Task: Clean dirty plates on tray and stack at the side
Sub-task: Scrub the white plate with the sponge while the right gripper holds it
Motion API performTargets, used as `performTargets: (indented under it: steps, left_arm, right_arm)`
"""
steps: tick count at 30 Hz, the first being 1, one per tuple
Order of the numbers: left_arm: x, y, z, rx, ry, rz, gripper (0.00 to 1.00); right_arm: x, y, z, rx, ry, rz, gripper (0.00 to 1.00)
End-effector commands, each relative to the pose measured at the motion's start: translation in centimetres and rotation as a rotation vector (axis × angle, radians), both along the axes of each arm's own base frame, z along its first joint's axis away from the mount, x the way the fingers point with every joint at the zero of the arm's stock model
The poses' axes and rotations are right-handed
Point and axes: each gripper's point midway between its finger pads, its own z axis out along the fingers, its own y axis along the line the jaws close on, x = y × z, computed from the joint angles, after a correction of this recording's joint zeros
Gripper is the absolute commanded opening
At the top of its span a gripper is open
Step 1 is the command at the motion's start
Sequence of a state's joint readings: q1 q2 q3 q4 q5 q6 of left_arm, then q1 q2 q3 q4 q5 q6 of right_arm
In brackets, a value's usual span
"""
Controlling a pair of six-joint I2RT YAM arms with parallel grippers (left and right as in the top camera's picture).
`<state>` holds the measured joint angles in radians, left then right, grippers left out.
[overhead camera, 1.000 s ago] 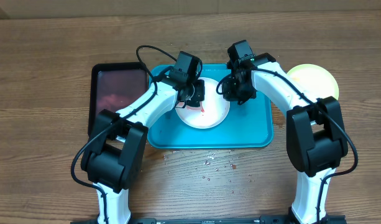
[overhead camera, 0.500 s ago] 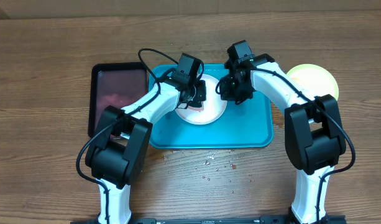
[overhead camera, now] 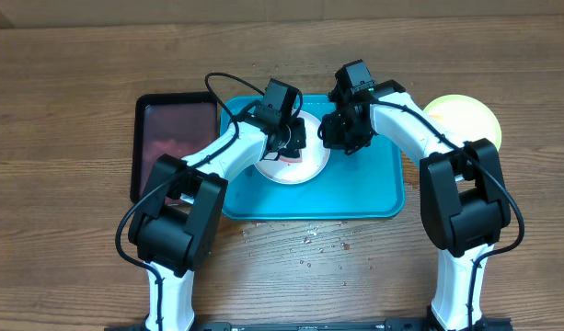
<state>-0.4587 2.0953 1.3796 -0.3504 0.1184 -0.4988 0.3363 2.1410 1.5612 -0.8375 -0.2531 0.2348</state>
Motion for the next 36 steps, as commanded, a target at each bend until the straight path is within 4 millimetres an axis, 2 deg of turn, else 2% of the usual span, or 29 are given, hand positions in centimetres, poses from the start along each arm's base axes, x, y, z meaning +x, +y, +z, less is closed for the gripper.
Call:
performTargets:
  steps: [1, 5, 10, 13, 15, 18, 23, 25, 28, 36]
  left_arm:
    - [-0.7, 1.1, -3.0, 0.089, 0.044, 0.005, 0.04]
    - [-1.2, 2.8, -3.6, 0.213, 0.038, -0.026, 0.04]
    - [-2.1, 5.9, -4.0, 0.416, 0.046, -0.046, 0.04]
    - [-2.2, 7.8, -3.5, 0.535, 0.042, -0.037, 0.04]
    - [-2.0, 8.4, -2.8, 0.580, 0.039, -0.034, 0.04]
    - [-1.5, 7.9, -1.5, 0.576, 0.042, -0.041, 0.04]
    - [-1.3, 4.1, -0.1, 0.446, 0.047, -0.116, 0.04]
    - [-1.6, 2.7, -0.1, 0.403, 0.044, -0.145, 0.04]
    - [-2.1, 1.5, -0.5, 0.380, 0.050, -0.172, 0.04]
    - [-2.6, 0.8, -2.5, 0.369, 0.081, -0.137, 0.04]
  right_arm:
    - [-0.6, 1.0, -0.5, 0.024, 0.020, 0.020, 0.04]
    - [-0.4, 1.0, -0.5, 0.026, 0.014, 0.020, 0.04]
    - [-0.3, 1.1, -0.4, 0.028, 0.006, 0.020, 0.04]
    - [-0.3, 1.1, -0.4, 0.028, 0.006, 0.020, 0.04]
    - [-0.3, 1.1, -0.4, 0.028, 0.006, 0.020, 0.04]
    - [-0.2, 1.1, -0.4, 0.028, 0.005, 0.020, 0.04]
    - [-0.2, 1.1, -0.4, 0.029, 0.003, 0.020, 0.04]
    - [-0.2, 1.1, -0.4, 0.030, 0.002, 0.020, 0.04]
    - [-0.2, 1.1, -0.4, 0.029, 0.002, 0.020, 0.04]
    - [-0.3, 1.1, -0.4, 0.029, 0.007, 0.020, 0.04]
